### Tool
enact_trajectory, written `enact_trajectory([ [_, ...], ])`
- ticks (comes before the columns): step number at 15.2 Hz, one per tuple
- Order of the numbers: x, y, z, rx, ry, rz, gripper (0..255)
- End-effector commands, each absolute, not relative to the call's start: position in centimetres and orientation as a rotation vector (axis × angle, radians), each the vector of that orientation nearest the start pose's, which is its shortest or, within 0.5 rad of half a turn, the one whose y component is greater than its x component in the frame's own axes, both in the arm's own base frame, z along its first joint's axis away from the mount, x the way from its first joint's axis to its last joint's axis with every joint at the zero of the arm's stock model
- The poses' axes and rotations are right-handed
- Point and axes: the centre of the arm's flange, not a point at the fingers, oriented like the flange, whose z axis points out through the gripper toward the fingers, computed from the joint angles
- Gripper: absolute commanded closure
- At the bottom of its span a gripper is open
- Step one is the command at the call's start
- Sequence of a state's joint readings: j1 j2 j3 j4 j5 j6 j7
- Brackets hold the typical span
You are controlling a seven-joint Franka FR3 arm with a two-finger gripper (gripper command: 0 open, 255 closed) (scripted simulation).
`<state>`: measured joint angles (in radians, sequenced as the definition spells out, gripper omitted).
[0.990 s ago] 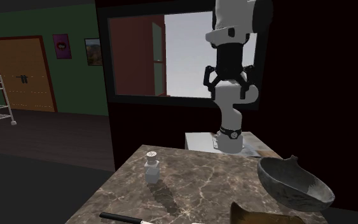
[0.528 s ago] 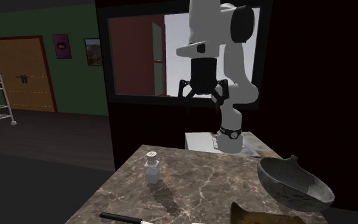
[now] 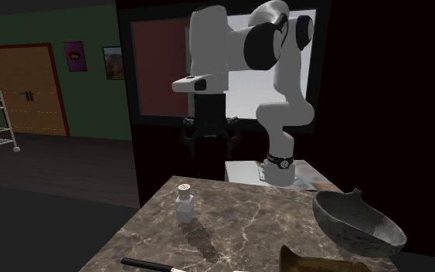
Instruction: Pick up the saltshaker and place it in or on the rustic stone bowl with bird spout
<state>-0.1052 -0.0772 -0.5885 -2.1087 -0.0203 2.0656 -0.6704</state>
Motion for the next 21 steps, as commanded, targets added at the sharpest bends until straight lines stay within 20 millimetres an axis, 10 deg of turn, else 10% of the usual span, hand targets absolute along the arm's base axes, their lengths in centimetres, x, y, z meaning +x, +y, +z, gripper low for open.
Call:
enact_trajectory([
  [1, 41.1, -36.8, 43.2, -3.138, 0.018, -0.034, 0],
  [5, 41.9, -41.3, 40.7, -3.139, 0.021, -0.002, 0],
  [13, 41.9, -41.3, 36.7, -3.139, 0.021, -0.002, 0],
  [21, 41.9, -41.3, 36.7, -3.139, 0.021, -0.002, 0],
])
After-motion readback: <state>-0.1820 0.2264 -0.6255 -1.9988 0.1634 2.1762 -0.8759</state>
